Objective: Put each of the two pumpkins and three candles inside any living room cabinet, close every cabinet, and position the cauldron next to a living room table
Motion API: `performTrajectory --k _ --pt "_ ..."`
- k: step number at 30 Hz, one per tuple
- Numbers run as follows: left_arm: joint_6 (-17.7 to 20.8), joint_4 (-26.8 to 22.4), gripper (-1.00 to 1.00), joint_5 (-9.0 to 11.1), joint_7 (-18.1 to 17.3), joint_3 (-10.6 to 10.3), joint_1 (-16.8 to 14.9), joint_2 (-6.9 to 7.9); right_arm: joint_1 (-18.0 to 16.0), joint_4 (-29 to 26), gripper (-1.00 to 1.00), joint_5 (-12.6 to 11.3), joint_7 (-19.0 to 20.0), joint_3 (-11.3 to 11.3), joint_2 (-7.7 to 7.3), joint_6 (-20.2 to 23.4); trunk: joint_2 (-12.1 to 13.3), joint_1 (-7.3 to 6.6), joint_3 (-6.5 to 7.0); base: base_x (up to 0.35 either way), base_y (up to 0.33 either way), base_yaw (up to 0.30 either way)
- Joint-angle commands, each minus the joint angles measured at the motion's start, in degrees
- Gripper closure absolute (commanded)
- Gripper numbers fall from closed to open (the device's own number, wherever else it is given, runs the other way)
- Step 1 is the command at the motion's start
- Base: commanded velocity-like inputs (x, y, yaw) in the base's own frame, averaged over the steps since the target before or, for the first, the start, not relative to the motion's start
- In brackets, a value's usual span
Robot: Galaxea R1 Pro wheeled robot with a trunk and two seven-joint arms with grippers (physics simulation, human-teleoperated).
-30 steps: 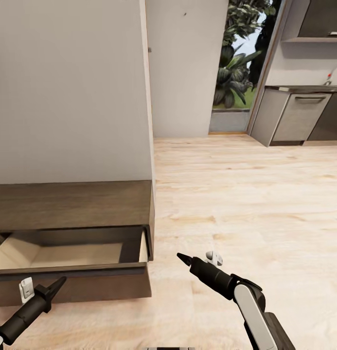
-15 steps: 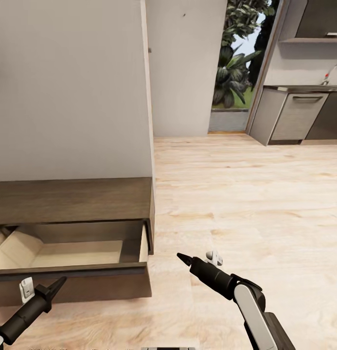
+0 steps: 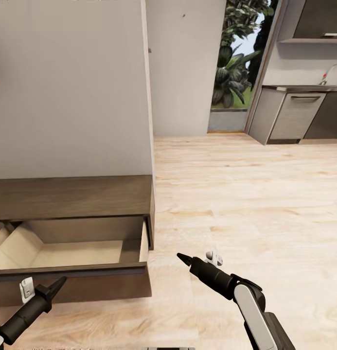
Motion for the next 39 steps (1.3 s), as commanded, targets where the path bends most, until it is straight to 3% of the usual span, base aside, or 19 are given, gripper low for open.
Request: performTrajectory --k 1,17,39 --pt "-0.52 0.4 1.0 0.0 0.24 0.96 -0.03 0.04 -0.02 -0.01 -1.0 0.24 0.24 -0.08 0.06 0.26 -0.02 -0.02 -0.05 -0.094 0.0 0.0" --pt "-0.52 0.4 1.0 -0.04 0.2 0.98 -0.03 0.05 -0.02 0.0 -1.0 0.38 0.24 -0.08 0.2 0.26 -0.02 -0.02 -0.05 -0.099 0.0 0.0" --pt "-0.51 0.4 1.0 0.03 0.0 1.01 0.01 0.15 -0.02 0.0 -1.0 0.1 0.32 -0.08 0.2 0.26 -0.02 -0.02 -0.05 -0.005 0.0 0.0"
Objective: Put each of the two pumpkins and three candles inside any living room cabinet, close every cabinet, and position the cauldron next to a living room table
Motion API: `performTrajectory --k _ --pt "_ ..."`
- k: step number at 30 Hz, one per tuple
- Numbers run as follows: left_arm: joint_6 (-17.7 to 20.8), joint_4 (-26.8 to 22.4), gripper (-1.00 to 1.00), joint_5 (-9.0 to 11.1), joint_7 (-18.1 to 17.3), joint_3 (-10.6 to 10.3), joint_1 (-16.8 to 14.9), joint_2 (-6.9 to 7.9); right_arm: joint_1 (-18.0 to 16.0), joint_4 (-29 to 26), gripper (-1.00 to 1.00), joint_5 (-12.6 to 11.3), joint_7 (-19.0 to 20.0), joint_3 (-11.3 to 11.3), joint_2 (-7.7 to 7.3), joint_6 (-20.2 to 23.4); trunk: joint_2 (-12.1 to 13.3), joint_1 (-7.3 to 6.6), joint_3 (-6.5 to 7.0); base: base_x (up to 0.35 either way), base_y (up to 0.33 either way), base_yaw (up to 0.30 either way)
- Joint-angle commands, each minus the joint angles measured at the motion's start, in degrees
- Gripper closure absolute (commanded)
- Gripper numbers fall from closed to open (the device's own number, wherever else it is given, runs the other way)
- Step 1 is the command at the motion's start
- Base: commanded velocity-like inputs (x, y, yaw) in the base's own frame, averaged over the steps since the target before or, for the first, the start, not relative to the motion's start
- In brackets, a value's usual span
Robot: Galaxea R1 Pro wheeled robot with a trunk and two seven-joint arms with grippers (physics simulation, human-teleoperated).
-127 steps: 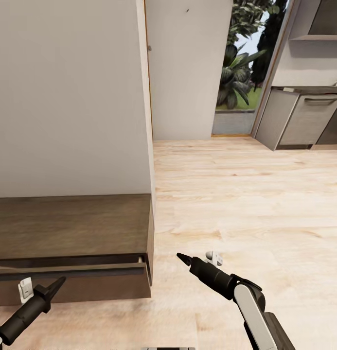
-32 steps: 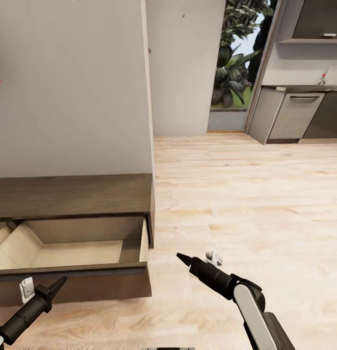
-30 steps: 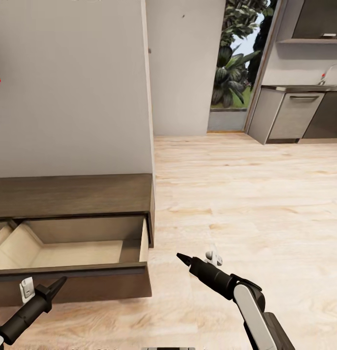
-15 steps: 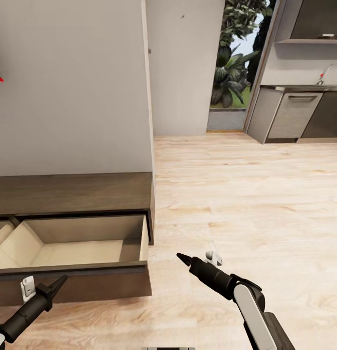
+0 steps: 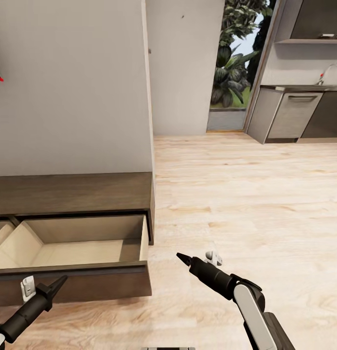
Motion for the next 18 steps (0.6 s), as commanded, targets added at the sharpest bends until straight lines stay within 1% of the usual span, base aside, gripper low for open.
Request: performTrajectory --k 1,15,16,18 --pt "0.33 -0.03 1.0 0.67 0.17 1.46 0.6 0.05 -0.02 -0.02 -1.0 0.19 0.24 -0.07 0.03 0.26 -0.02 -0.02 -0.05 0.0 0.0 0.0" --pt "0.28 -0.01 1.0 0.68 0.25 1.46 0.71 -0.05 -0.02 -0.02 -1.0 0.1 0.24 -0.07 -0.04 0.26 -0.02 -0.02 -0.05 0.0 0.0 0.0" --pt "0.28 -0.01 -1.0 0.68 0.25 1.46 0.7 -0.08 -0.02 -0.02 -1.0 0.1 0.24 -0.07 -0.05 0.26 -0.02 -0.02 -0.05 0.0 0.0 0.0" --pt "0.28 0.04 -1.0 0.68 0.25 1.46 0.72 -0.09 -0.02 -0.02 -1.0 0.1 0.24 -0.07 -0.06 0.26 -0.02 -0.02 -0.05 0.0 0.0 0.0"
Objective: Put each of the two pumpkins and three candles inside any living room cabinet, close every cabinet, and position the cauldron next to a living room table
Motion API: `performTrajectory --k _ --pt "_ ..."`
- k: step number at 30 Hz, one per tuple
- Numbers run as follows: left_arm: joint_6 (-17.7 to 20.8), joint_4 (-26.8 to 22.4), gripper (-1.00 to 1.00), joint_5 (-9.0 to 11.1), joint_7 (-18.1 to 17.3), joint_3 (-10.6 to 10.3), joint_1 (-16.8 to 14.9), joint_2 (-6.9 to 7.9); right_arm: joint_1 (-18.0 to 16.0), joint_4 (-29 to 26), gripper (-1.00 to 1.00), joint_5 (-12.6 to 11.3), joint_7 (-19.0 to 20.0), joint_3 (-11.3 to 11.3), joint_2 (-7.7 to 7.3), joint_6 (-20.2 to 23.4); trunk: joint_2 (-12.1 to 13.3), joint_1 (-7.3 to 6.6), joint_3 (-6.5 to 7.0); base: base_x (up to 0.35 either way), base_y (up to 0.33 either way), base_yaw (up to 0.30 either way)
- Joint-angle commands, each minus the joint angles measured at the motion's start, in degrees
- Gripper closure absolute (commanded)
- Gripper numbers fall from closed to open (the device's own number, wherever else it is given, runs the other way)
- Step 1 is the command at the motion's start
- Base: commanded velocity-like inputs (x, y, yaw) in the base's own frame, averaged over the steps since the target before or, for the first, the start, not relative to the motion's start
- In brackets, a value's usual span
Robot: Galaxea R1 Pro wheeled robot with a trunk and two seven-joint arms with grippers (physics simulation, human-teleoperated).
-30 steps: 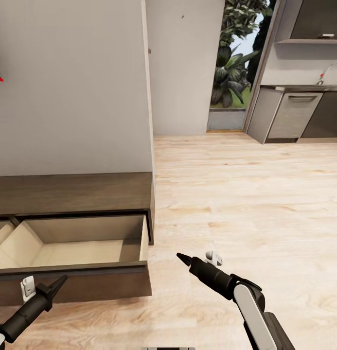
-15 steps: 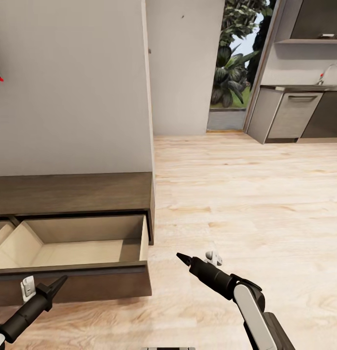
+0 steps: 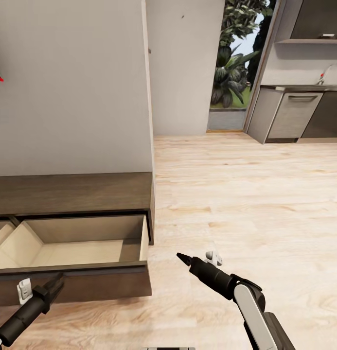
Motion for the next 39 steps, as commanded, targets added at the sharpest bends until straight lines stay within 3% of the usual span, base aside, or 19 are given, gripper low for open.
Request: performTrajectory --k 1,13,39 --pt "0.45 0.03 -1.0 0.35 -0.05 0.04 -0.02 0.02 -0.02 -0.02 -1.0 0.2 0.24 -0.08 0.03 0.26 -0.02 -0.01 -0.05 0.0 0.0 0.0" --pt "0.57 0.05 -1.0 0.41 -0.05 0.04 -0.03 0.04 -0.02 -0.02 -1.0 0.2 0.24 -0.08 0.02 0.26 -0.02 -0.01 -0.05 -0.008 0.0 0.0" --pt "0.57 0.05 -1.0 0.43 0.2 0.04 -0.04 0.04 -0.02 -0.02 -1.0 0.25 0.24 -0.08 0.02 0.26 -0.02 -0.01 -0.05 -0.184 0.0 0.0"
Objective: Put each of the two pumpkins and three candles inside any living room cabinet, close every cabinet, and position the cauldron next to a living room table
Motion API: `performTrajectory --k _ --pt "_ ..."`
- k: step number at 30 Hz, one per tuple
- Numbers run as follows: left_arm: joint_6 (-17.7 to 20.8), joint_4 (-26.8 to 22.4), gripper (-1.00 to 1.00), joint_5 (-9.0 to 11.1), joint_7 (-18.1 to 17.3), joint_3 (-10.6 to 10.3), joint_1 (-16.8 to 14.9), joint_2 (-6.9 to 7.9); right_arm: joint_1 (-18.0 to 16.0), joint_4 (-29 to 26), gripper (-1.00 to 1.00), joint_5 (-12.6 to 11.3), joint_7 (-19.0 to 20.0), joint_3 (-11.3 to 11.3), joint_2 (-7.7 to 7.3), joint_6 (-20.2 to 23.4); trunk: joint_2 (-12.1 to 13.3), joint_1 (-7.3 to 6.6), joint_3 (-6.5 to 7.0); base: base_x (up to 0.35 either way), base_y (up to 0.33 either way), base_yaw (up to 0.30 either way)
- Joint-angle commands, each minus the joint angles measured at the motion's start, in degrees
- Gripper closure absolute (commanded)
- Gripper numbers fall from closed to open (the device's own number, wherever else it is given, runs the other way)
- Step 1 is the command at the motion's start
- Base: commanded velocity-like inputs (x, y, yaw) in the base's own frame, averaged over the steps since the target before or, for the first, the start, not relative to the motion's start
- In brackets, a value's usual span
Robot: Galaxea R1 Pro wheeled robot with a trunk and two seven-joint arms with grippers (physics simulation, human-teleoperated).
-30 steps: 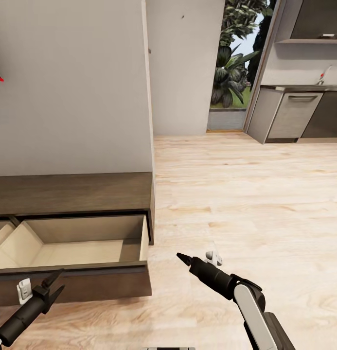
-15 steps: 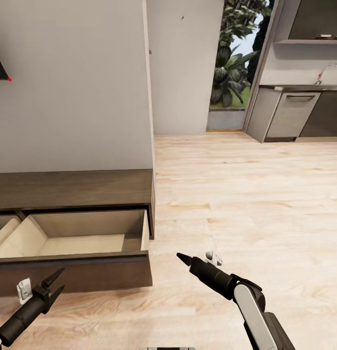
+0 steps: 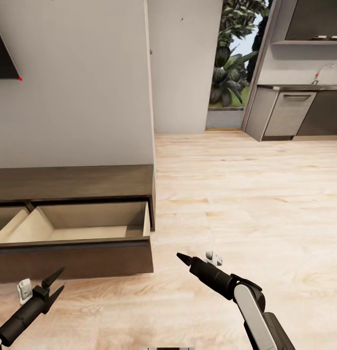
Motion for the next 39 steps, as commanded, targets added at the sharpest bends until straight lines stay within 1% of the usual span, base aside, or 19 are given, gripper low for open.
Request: performTrajectory --k 1,5,11,14,15,17,18,19,20,22,24,26,30,31,32,35,37,38,39 --pt "0.44 0.03 -1.0 0.35 0.03 0.04 -0.03 0.0 -0.02 -0.02 -1.0 0.36 0.21 -0.08 0.03 0.26 -0.02 -0.04 -0.04 -0.274 0.0 0.0" --pt "0.4 0.03 -1.0 0.33 0.21 0.04 -0.04 -0.07 -0.02 -0.02 -1.0 0.61 0.16 -0.08 0.03 0.26 -0.02 -0.04 -0.04 -0.22 0.0 0.0" --pt "0.41 0.03 -1.0 0.25 0.61 -0.05 -0.01 0.05 -0.02 -0.02 -1.0 0.83 -0.49 -0.15 0.03 0.43 -0.02 -0.04 -0.04 -0.036 0.0 0.0" --pt "0.39 -0.02 -1.0 0.02 2.18 -0.63 -0.01 0.01 -0.02 -0.02 -1.0 0.85 -0.6 -0.16 -0.03 0.82 -0.02 -0.04 -0.04 -0.003 0.0 0.0" --pt "0.39 -0.08 -1.0 -0.03 3.58 -0.74 -0.01 -0.04 -0.02 -0.02 -1.0 0.85 -0.65 -0.16 -0.09 0.97 -0.02 -0.04 -0.04 -0.001 0.0 0.0" --pt "0.38 -0.47 -1.0 -0.02 7.81 -0.85 -0.02 -0.16 -0.02 -0.02 -1.0 0.85 -1.05 -0.21 -0.14 1.93 -0.02 -0.04 -0.04 0.0 0.0 0.0" --pt "0.38 -0.68 -1.0 0.01 10.29 -0.86 -0.05 -0.2 -0.02 -0.02 -1.0 0.85 -1.74 -0.24 -0.12 2.71 -0.02 -0.04 -0.04 0.0 0.0 0.0" --pt "0.42 -1.02 -1.0 0.03 13.83 -0.85 -0.04 -0.23 -0.02 -0.03 -1.0 0.85 -3.52 -0.29 -0.09 3.83 -0.02 -0.04 -0.04 0.0 0.0 0.0" --pt "0.43 -1.11 -1.0 0.04 14.88 -0.83 -0.03 -0.23 -0.02 -0.05 -1.0 0.84 -4.24 -0.3 -0.09 4.13 -0.02 -0.04 -0.04 0.0 0.0 0.0" --pt "0.45 -1.36 -1.0 0.05 18.31 -0.79 -0.05 -0.25 -0.02 -0.1 -1.0 0.72 -7.02 -0.26 -0.13 4.9 -0.02 -0.04 -0.04 0.0 0.0 0.0" --pt "0.64 -1.71 -1.0 0.05 20.55 -0.74 -0.05 -0.22 0.0 -0.18 -1.0 0.53 -8.58 -0.28 -0.29 5.3 -0.02 -0.04 -0.04 0.0 0.0 0.0" --pt "0.86 -2.03 -1.0 0.05 22.53 -0.74 -0.06 -0.14 0.03 -0.3 -1.0 0.45 -9.33 -0.35 -1.17 6.15 -0.02 -0.04 -0.04 0.0 0.0 0.0" --pt "0.97 -2.38 -1.0 0.0 26.27 -0.85 -0.07 0.04 0.05 -0.06 -1.0 0.69 -9.66 -0.42 -4.7 7.13 -0.02 -0.04 -0.04 0.0 0.0 0.0" --pt "0.98 -2.39 -1.0 -0.01 26.67 -0.97 -0.07 0.03 0.06 0.05 -1.0 0.71 -9.69 -0.42 -5.05 7.11 -0.02 -0.04 -0.04 0.0 0.0 0.0" --pt "0.99 -2.45 -1.0 0.01 27.93 -1.78 -0.07 0.0 0.06 0.66 -1.0 0.77 -9.73 -0.42 -5.84 6.94 -0.02 -0.04 -0.04 0.0 0.0 0.0" --pt "0.9 -4.23 -1.0 -0.02 31.38 -4.93 -0.07 -0.18 0.06 3.0 -1.0 0.88 -9.72 -0.43 -6.94 6.7 -0.02 -0.04 -0.04 0.0 0.0 0.0" --pt "0.7 -6.28 -1.0 -0.01 35.31 -6.36 -0.08 -0.31 0.06 5.39 -1.0 1.11 -9.7 -0.43 -7.24 6.5 -0.02 -0.04 -0.04 0.0 0.0 0.0" --pt "0.67 -6.81 -1.0 0.01 36.5 -6.56 -0.09 -0.35 0.06 6.06 -1.0 1.2 -9.7 -0.43 -7.28 6.34 -0.02 -0.04 -0.04 0.0 0.0 0.0" --pt "0.61 -8.29 -1.0 0.06 40.19 -6.94 -0.09 -0.44 0.06 8.04 -1.0 1.46 -9.64 -0.43 -7.36 5.4 -0.02 -0.04 -0.04 0.0 0.0 0.0"
